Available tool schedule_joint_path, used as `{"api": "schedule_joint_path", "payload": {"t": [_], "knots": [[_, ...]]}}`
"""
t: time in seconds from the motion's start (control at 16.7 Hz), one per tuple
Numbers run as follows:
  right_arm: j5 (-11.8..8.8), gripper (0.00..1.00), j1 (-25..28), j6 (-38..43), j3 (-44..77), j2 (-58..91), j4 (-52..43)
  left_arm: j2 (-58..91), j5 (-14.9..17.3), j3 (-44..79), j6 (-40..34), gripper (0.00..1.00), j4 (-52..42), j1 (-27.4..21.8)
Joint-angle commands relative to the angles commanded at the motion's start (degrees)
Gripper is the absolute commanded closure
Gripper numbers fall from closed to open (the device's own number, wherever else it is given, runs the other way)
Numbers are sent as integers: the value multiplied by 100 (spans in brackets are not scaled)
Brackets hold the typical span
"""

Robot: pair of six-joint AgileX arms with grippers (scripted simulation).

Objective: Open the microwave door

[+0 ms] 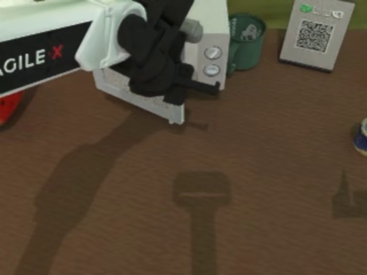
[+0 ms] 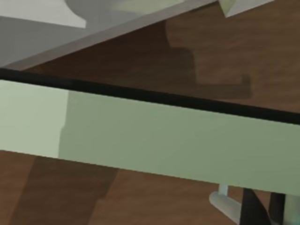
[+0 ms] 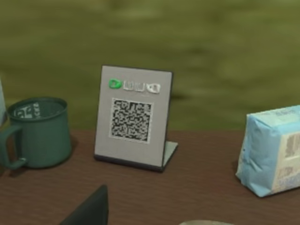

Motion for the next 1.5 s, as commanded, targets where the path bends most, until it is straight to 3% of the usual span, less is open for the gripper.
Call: {"api": "schedule_joint_path", "payload": {"t": [0.84, 1.5], "knots": [[0, 0, 0, 0, 0, 0, 0, 0, 0, 0, 0, 100, 0, 0], [0, 0, 0, 0, 0, 0, 0, -452, 422, -599, 731, 100, 194, 196]]}}
